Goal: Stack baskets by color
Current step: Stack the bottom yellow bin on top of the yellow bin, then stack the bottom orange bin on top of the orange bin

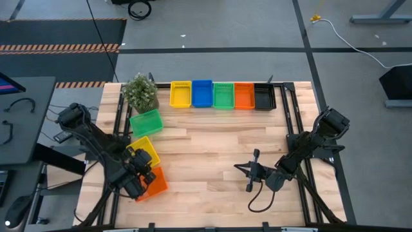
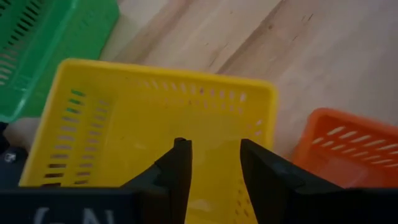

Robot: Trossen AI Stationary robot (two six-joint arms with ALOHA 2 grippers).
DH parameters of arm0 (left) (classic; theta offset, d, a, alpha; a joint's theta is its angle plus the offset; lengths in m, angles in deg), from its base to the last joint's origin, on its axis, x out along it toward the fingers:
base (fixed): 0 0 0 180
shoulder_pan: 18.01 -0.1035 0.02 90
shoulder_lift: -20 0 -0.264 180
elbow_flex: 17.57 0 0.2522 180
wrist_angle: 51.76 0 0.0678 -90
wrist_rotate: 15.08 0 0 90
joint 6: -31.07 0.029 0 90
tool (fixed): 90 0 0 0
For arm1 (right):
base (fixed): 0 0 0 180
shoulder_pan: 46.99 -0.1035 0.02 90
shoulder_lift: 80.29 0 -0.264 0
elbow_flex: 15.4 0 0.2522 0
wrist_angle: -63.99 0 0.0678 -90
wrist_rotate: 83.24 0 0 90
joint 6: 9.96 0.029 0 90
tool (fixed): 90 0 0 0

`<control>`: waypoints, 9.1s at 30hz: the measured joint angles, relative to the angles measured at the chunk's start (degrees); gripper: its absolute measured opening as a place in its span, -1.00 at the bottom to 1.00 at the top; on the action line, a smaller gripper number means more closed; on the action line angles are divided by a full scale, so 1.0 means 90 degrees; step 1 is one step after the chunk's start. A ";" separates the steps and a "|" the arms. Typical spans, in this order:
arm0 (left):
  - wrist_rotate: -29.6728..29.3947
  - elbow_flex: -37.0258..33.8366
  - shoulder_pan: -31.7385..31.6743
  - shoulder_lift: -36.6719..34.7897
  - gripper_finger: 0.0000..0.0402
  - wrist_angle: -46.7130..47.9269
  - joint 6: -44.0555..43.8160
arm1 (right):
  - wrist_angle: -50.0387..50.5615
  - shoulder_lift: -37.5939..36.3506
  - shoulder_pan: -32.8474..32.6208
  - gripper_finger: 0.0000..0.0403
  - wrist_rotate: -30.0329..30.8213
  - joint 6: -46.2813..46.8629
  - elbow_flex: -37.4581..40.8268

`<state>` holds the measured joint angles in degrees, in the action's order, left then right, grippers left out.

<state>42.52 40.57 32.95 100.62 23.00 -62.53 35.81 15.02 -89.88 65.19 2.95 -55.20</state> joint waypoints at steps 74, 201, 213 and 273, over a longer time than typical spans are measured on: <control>-0.1333 0.2654 -0.1785 -0.0001 -0.93 -0.0687 0.8293 | 0.0002 -0.0005 0.0149 -0.98 -0.0001 0.0000 0.0000; 0.0906 0.0222 -0.2433 0.0753 -0.93 -0.6176 0.8677 | -0.0667 0.0005 0.1129 -0.98 -0.1514 0.0425 0.0001; 0.1316 0.1286 -0.2123 0.0702 -0.95 -0.5943 0.9435 | -0.0440 0.0032 0.1720 -0.98 -0.4333 -0.0545 -0.0917; -0.3110 0.1776 0.0917 0.0709 -0.96 0.0578 0.1043 | 0.7037 -0.1569 0.3632 -0.99 -0.3834 -0.3417 -0.2727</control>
<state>14.53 56.55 41.21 107.00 28.20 -53.14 99.14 0.89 -57.19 30.69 -27.80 -79.74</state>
